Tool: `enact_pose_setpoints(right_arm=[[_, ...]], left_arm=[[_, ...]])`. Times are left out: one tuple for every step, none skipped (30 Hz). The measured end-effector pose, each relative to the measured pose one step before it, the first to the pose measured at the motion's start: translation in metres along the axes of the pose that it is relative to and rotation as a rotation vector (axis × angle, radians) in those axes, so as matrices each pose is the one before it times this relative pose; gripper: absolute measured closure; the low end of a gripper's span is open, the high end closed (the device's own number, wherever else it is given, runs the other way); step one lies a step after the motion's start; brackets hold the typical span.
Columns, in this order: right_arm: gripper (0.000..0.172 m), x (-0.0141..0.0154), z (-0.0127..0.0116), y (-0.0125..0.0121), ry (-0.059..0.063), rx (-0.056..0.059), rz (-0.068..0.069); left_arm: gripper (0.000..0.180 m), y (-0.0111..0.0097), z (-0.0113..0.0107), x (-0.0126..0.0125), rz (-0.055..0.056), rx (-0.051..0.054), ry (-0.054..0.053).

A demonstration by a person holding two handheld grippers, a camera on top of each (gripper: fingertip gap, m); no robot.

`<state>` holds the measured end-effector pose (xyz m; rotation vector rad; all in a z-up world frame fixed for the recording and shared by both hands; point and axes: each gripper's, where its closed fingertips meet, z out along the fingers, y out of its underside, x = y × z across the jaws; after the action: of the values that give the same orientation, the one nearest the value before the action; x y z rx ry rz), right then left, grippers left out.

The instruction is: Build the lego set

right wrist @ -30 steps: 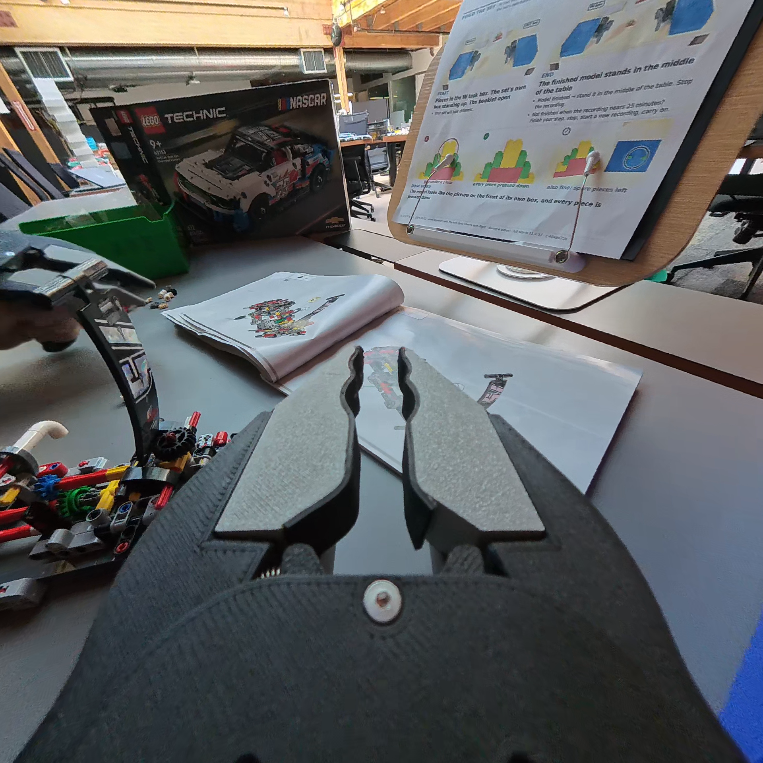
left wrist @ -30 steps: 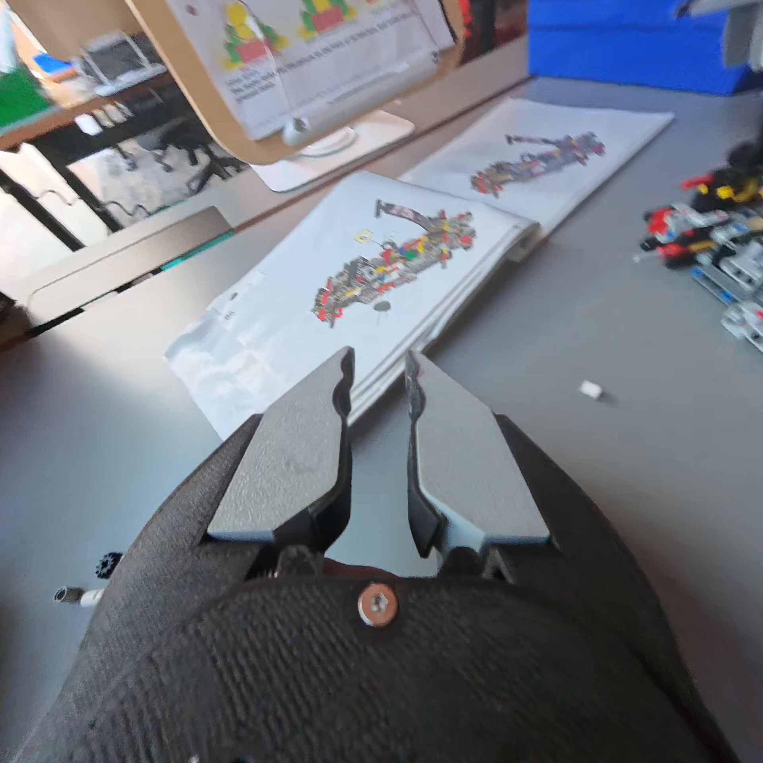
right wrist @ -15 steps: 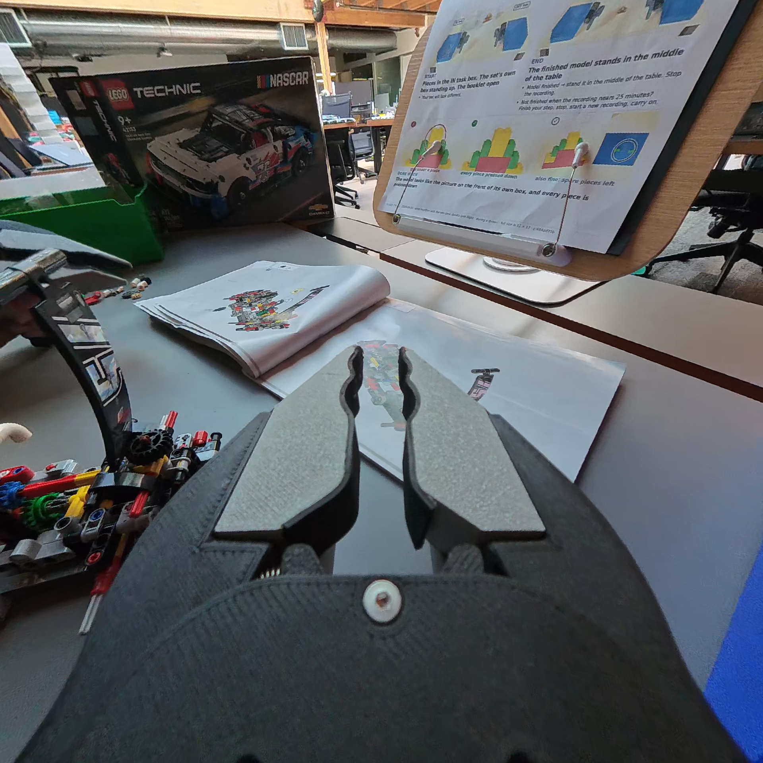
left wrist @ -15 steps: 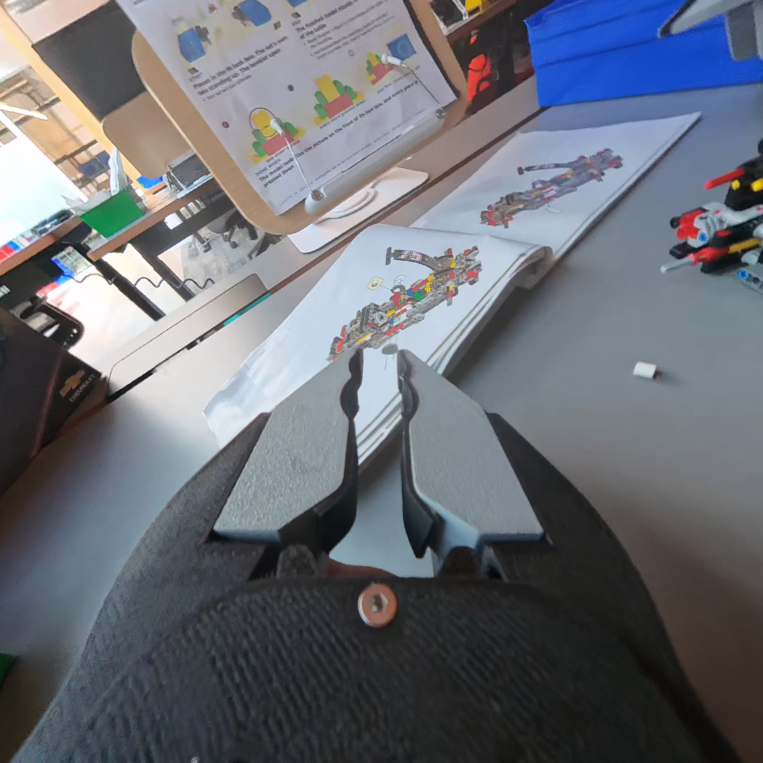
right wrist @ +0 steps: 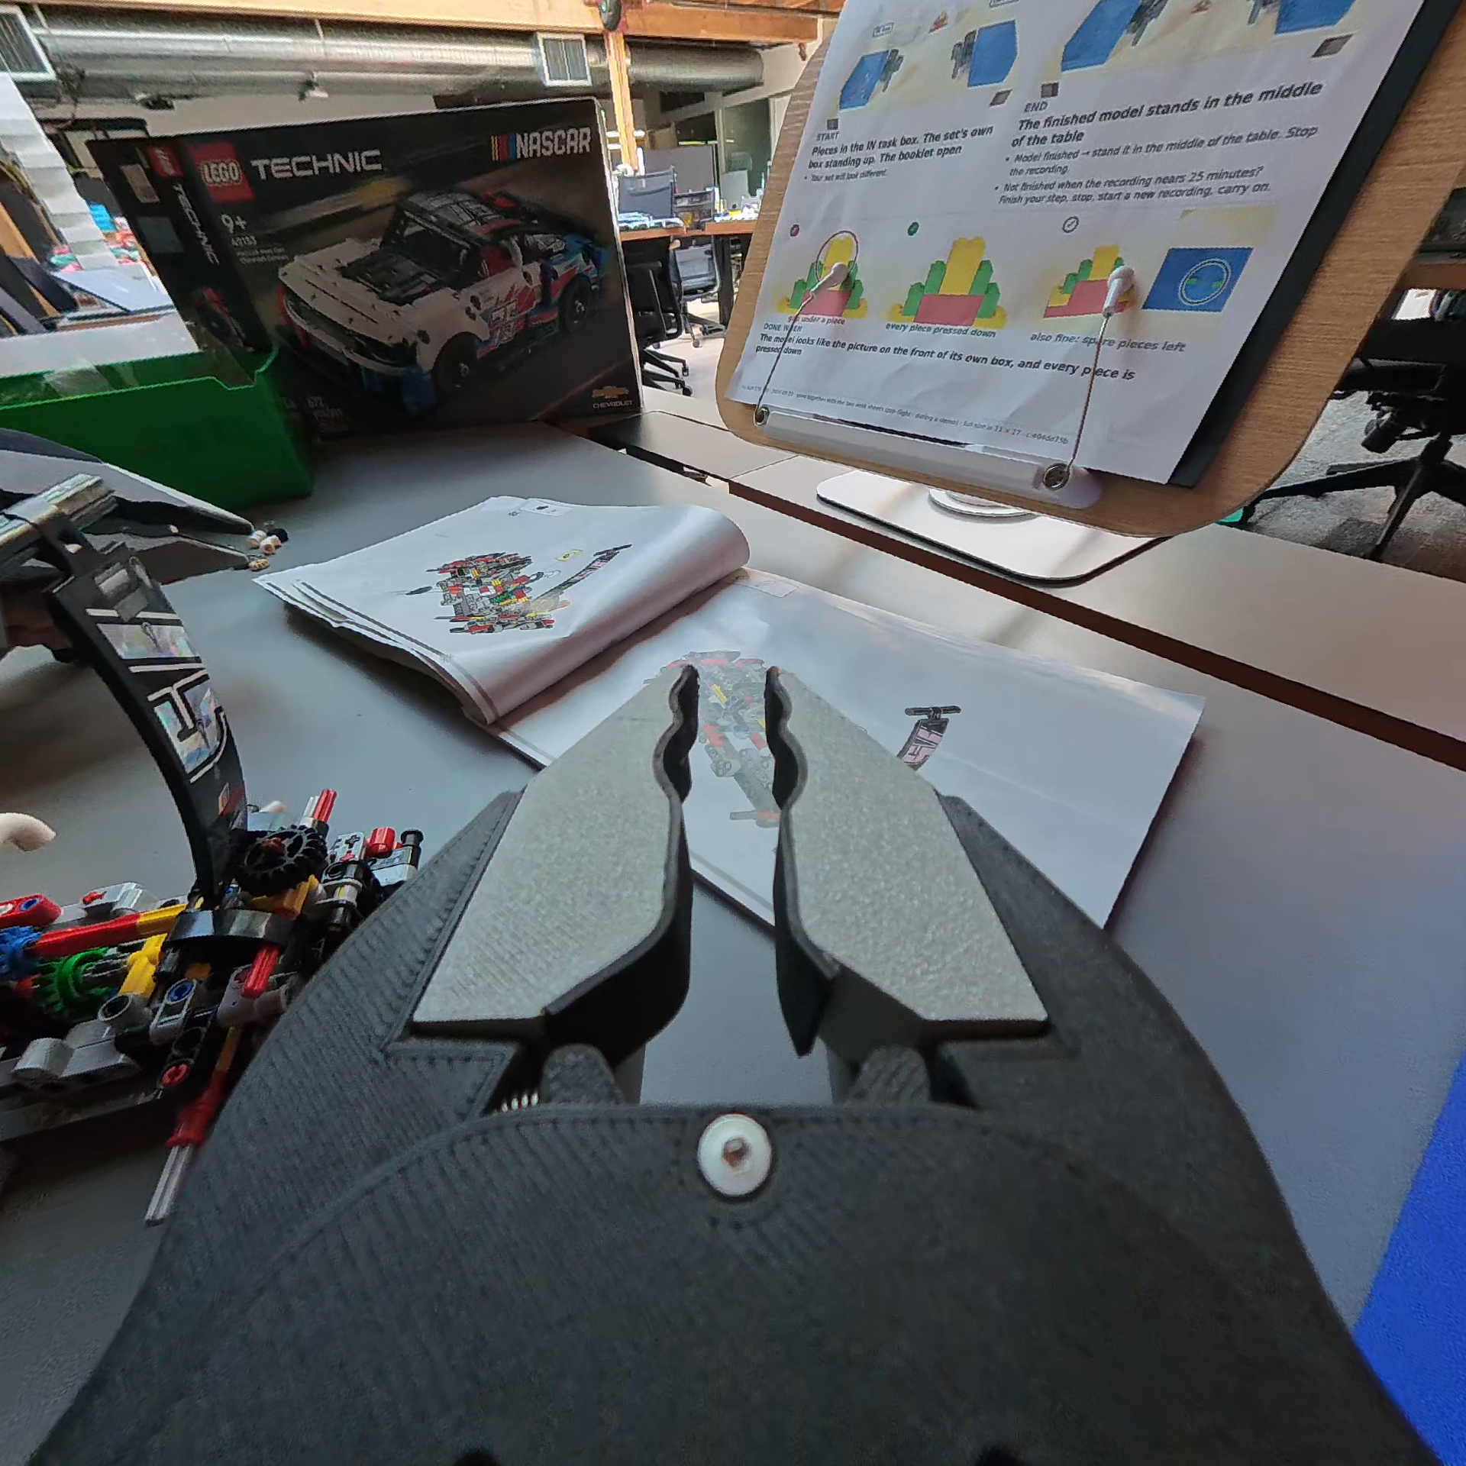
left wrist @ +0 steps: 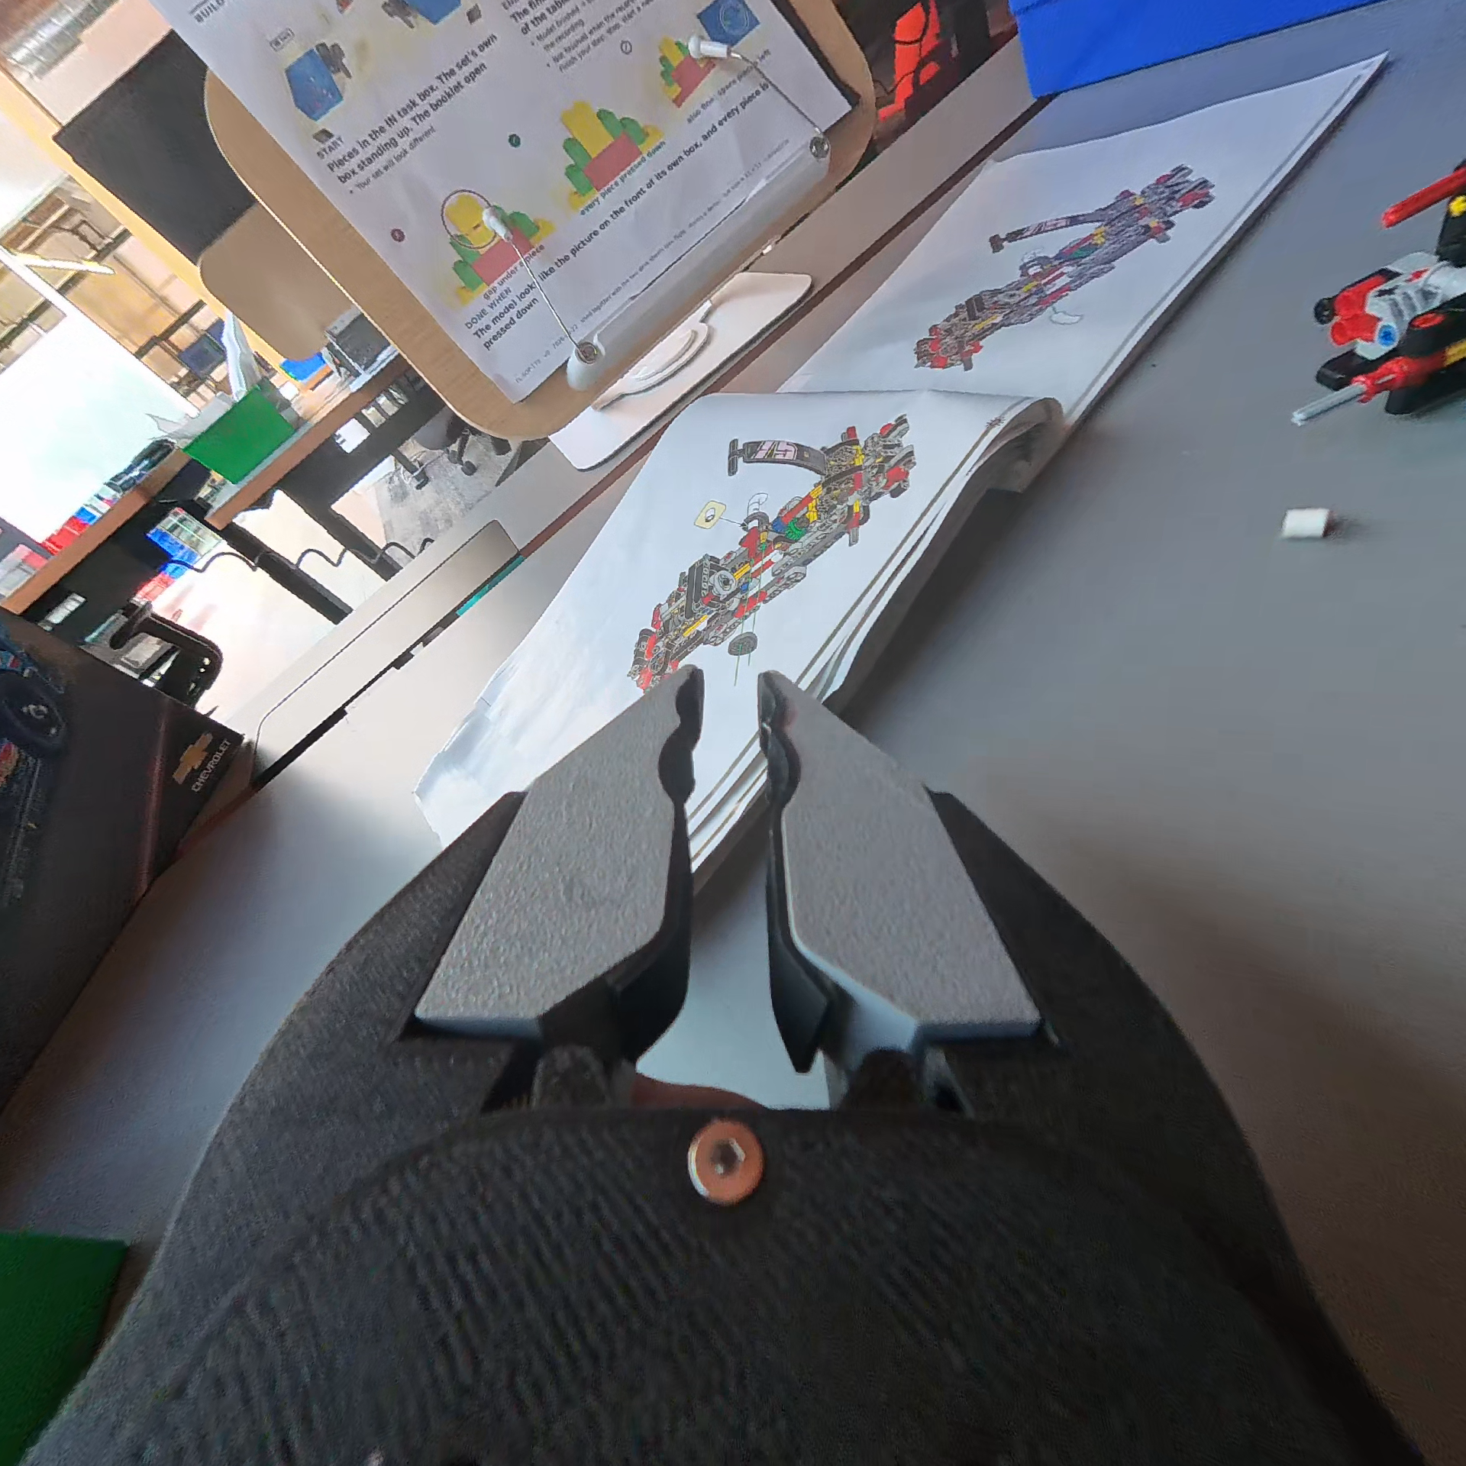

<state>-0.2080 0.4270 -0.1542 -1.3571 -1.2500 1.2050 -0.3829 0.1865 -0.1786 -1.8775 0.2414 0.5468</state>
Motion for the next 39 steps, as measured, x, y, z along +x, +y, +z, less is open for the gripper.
enact_pose_setpoints(right_arm=[[0.158, 0.00006, -0.00015, -0.00008, 0.0, 0.0006, 0.0006], [0.158, 0.00001, -0.00002, -0.00014, 0.0006, 0.0011, -0.0002], [0.158, 0.00002, -0.00012, -0.00011, 0.0012, 0.0011, -0.0008], [0.158, 0.0, -0.00012, -0.00012, 0.0009, 0.0011, -0.0009], [0.158, 0.00014, 0.00002, -0.00005, 0.0009, 0.0003, -0.0003], [0.158, 0.0001, -0.00001, 0.00003, 0.0008, -0.0002, 0.0001], [0.158, 0.00007, -0.00001, 0.00002, 0.0006, -0.0001, 0.0002], [0.158, 0.00006, 0.00009, -0.00011, 0.0006, 0.0, 0.0002], [0.158, 0.00006, -0.00008, -0.00002, 0.001, 0.0003, -0.0002], [0.159, 0.00013, -0.00006, -0.00005, 0.0012, 0.0005, -0.0007], [0.159, -0.00004, -0.00006, -0.00006, 0.0007, 0.0006, -0.0009], [0.159, 0.00001, 0.00001, -0.00001, 0.0005, 0.0001, -0.0004], [0.159, 0.0, 0.00015, 0.00008, 0.0001, -0.0007, 0.0002], [0.158, 0.00006, 0.00011, 0.00014, 0.0, -0.0012, 0.0005], [0.158, 0.00001, 0.00005, 0.00009, 0.0002, -0.0007, 0.0002], [0.158, 0.00007, -0.00001, 0.00002, 0.0004, -0.0001, -0.0002], [0.158, -0.00007, 0.00007, 0.00005, 0.0002, -0.0004, 0.0001], [0.158, 0.00007, 0.00014, 0.00009, 0.0, -0.0009, 0.0004], [0.158, 0.00006, 0.00005, 0.00009, 0.0005, -0.0007, 0.0001], [0.158, -0.00002, -0.00004, 0.00008, 0.0004, -0.0005, -0.0003], [0.158, -0.00006, 0.00006, -0.00005, 0.0, -0.0004, -0.0006], [0.158, -0.00012, -0.00001, 0.00002, 0.0002, -0.0001, -0.0008], [0.158, 0.00001, 0.00002, -0.00004, 0.0004, 0.0004, -0.0008], [0.158, -0.00004, -0.00007, -0.00005, 0.0001, 0.0005, -0.0006], [0.158, -0.00001, 0.00001, -0.00001, -0.0001, 0.0001, 0.0], [0.158, -0.0001, 0.00001, -0.00002, -0.0006, 0.0001, 0.0003], [0.159, 0.00002, -0.00008, -0.00004, -0.0004, 0.0003, 0.0004], [0.159, -0.00004, -0.00005, -0.00008, -0.0001, 0.0007, 0.0003], [0.159, 0.00005, -0.00007, -0.00006, -0.0003, 0.0004, 0.0003], [0.159, 0.00002, 0.00009, 0.00001, -0.0004, -0.0002, 0.0004], [0.158, 0.00001, 0.00005, 0.00008, -0.0003, -0.0007, 0.0006], [0.158, 0.0, -0.00002, 0.00004, -0.0005, -0.0004, 0.0004], [0.158, -0.00003, 0.00003, -0.00006, -0.0002, 0.0004, 0.0], [0.158, 0.0, -0.00007, -0.00005, 0.0, 0.0005, -0.0001], [0.158, -0.00003, 0.0, 0.0, -0.0001, 0.0, 0.0001], [0.159, 0.00005, 0.00008, 0.00003, -0.0002, -0.0003, 0.0002], [0.158, -0.00006, 0.00007, 0.00004, -0.0003, -0.0004, 0.0003], [0.158, 0.00003, 0.00005, 0.00007, -0.0002, -0.0007, 0.0005], [0.158, 0.00007, 0.00011, 0.00014, -0.0005, -0.0013, 0.0009]], left_arm=[[0.17, -0.00004, -0.00012, 0.0002, 0.0029, -0.0006, 0.001], [0.17, 0.00005, -0.00004, 0.0004, 0.0034, -0.0018, 0.001], [0.171, 0.00024, 0.00032, 0.00005, 0.0027, -0.0022, -0.0015], [0.171, 0.00075, 0.0006, -0.00029, 0.0021, -0.0028, -0.0006], [0.171, 0.00023, 0.0, 0.00015, 0.0026, -0.0014, 0.0004], [0.171, 0.00015, 0.00035, 0.00028, 0.0025, -0.0007, -0.0003], [0.171, -0.00005, -0.00014, 0.00011, 0.002, -0.0006, -0.0016], [0.171, 0.00029, 0.00014, 0.00002, 0.0013, -0.0006, -0.0003], [0.171, 0.00014, 0.00046, 0.00022, 0.0013, 0.0, -0.0001], [0.171, -0.00028, 0.00017, 0.00049, 0.0015, 0.0002, -0.001], [0.171, -0.00002, 0.00018, 0.00045, 0.0019, -0.0008, 0.0008], [0.171, 0.00024, 0.00031, 0.00008, 0.0013, -0.0016, 0.0003], [0.171, 0.00017, 0.00003, -0.00017, 0.001, -0.0003, -0.0004], [0.171, 0.00009, -0.00007, -0.00009, 0.0006, -0.0001, 0.0003], [0.172, -0.00015, -0.00042, -0.00033, -0.0005, 0.0004, -0.0012], [0.172, -0.00005, 0.00027, -0.0005, -0.0014, 0.0002, -0.0006], [0.172, 0.00026, -0.00005, -0.0004, -0.0015, 0.0, 0.0006], [0.172, -0.00006, 0.00032, -0.00018, -0.0012, 0.0, 0.0001], [0.172, -0.00034, -0.00011, 0.00013, -0.0014, 0.0003, -0.0009], [0.172, -0.00015, -0.00041, 0.0004, -0.0008, 0.0001, 0.0006], [0.172, 0.00005, -0.00024, 0.00002, -0.0001, -0.0004, 0.0005], [0.172, 0.00025, 0.00001, 0.00008, 0.0009, 0.0003, 0.0], [0.172, 0.00027, -0.00012, 0.00004, 0.0013, -0.0008, -0.0003], [0.172, 0.00015, 0.00026, 0.00028, 0.0013, -0.0025, 0.0008], [0.172, 0.00018, 0.00015, 0.00011, 0.0004, -0.0018, -0.0002], [0.172, -0.00017, 0.00016, -0.00024, -0.0004, 0.0001, -0.0017], [0.172, -0.00003, -0.00003, -0.00026, -0.0014, -0.0004, -0.0006], [0.172, 0.00042, 0.00006, -0.00077, -0.0029, -0.0014, -0.0023], [0.172, 0.00044, 0.00012, -0.00083, -0.0036, -0.0004, -0.0011], [0.172, -0.00017, -0.00031, -0.00061, -0.0028, 0.0, -0.0003], [0.172, 0.00021, -0.00032, -0.00032, -0.0013, -0.0001, -0.0005], [0.172, -0.00003, -0.0002, 0.00017, -0.0001, -0.0004, -0.0006], [0.172, 0.00005, 0.00012, 0.00041, 0.0013, -0.0006, 0.0009], [0.172, 0.00002, 0.00017, 0.00043, 0.0016, -0.0008, -0.0004], [0.172, 0.0001, -0.00003, 0.00005, 0.0014, -0.0004, 0.0001], [0.172, 0.0001, -0.00008, 0.00027, -0.0005, 0.0001, -0.0002], [0.172, -0.00022, 0.00028, -0.00043, -0.0025, -0.0001, 0.0], [0.172, 0.00055, -0.00003, -0.00084, -0.0024, -0.0018, -0.0018], [0.173, 0.00127, 0.00033, -0.00162, -0.0012, -0.0043, -0.0044]])
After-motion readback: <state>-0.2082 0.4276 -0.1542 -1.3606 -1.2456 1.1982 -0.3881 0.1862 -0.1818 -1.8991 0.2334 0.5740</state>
